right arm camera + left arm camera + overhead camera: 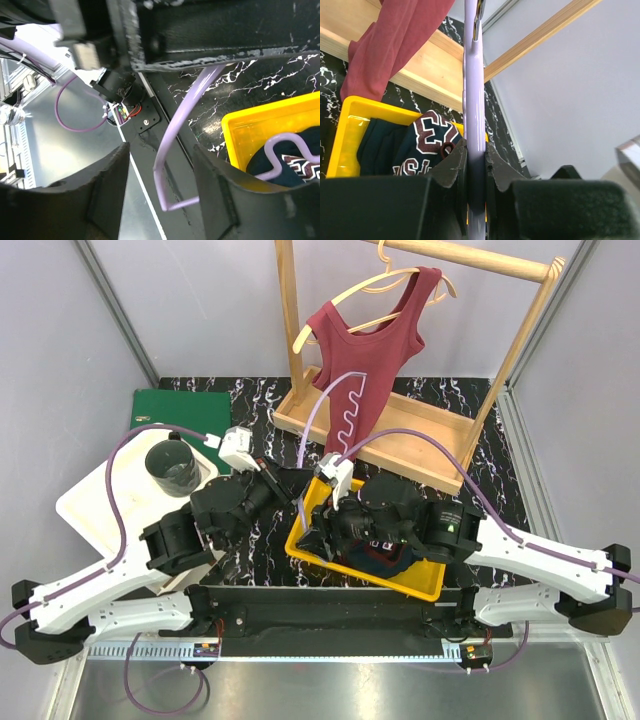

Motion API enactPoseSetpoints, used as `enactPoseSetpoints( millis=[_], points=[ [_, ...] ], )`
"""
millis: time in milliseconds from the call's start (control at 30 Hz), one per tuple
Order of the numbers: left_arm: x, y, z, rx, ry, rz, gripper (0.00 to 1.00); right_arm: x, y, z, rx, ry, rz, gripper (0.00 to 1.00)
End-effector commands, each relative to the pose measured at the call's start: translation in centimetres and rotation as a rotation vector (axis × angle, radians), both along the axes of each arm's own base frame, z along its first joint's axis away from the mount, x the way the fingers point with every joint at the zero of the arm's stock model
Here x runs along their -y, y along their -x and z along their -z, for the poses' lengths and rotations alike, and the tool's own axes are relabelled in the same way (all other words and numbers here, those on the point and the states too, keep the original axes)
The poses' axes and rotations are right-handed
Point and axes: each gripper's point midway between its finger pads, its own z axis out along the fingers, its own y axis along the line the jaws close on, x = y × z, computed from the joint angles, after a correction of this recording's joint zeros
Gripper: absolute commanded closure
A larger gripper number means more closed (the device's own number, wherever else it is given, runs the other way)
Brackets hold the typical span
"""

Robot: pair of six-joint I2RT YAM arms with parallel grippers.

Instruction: Remove the tank top from the hanger

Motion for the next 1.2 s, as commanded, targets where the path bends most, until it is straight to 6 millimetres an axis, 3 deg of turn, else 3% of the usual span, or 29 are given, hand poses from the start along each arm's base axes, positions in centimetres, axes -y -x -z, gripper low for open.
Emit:
enactPoseSetpoints(
  millis=[0, 167, 267, 300, 367, 400, 433, 467, 533, 700, 833, 967, 1033, 1167],
  points=[
    [-0.9, 0.0, -4.5, 0.051, 0.171, -0.035, 1.00, -1.4, 0.0, -0.9, 0.029, -0.047, -0.030, 0.44],
    [-1.2, -0.4, -4.7, 0.054, 0.172, -0.059, 1.00, -1.6, 0.3, 0.4, 0.000, -0.039, -0.025, 0.62],
    [-1.2, -0.5, -4.5, 0.049, 0.177, -0.067, 1.00, -1.3, 0.2, 0.6, -0.025, -0.063, 0.005, 0.86],
    [-1.2, -0.5, -4.4, 0.049, 0.177, -0.067, 1.00, -1.3, 0.0, 0.5, -0.031, -0.078, 0.025, 1.00],
    [-1.4, -0.4, -4.2, 0.055, 0.173, -0.067, 0.92, -0.8, 0.2, 0.7, -0.069, -0.101, 0.048, 1.00],
    [-1.3, -0.3, -4.0, 0.059, 0.168, -0.056, 0.82, -0.7, 0.2, 0.6, -0.077, -0.116, 0.058, 1.00],
    [-1.4, -0.1, -4.1, 0.068, 0.170, -0.049, 0.62, -0.2, 0.2, 0.0, -0.095, -0.146, 0.076, 1.00],
    [-1.7, 0.1, -3.8, 0.083, 0.161, -0.039, 0.51, 0.2, 0.4, 0.6, -0.109, -0.144, 0.083, 1.00],
    [-1.4, 0.9, -3.5, 0.115, 0.159, 0.016, 0.29, 1.1, 0.8, -0.6, -0.121, -0.202, 0.087, 1.00],
    [-1.8, 4.0, -3.9, 0.223, 0.149, 0.185, 0.11, 3.3, 0.9, -1.0, -0.132, -0.260, 0.133, 1.00],
    [-2.6, 5.6, -3.1, 0.258, 0.120, 0.254, 0.09, 5.1, 0.5, -1.9, -0.116, -0.312, 0.186, 1.00],
    [-4.3, 6.4, -2.3, 0.273, 0.092, 0.257, 0.09, 5.9, -1.4, -3.2, -0.084, -0.332, 0.262, 1.00],
    [-4.8, 6.4, -1.5, 0.260, 0.070, 0.250, 0.09, 6.5, -3.4, -3.8, -0.069, -0.334, 0.303, 1.00],
    [-5.7, 6.8, -1.2, 0.259, 0.079, 0.247, 0.09, 8.0, -7.9, -7.0, -0.049, -0.390, 0.353, 1.00]
  ],
)
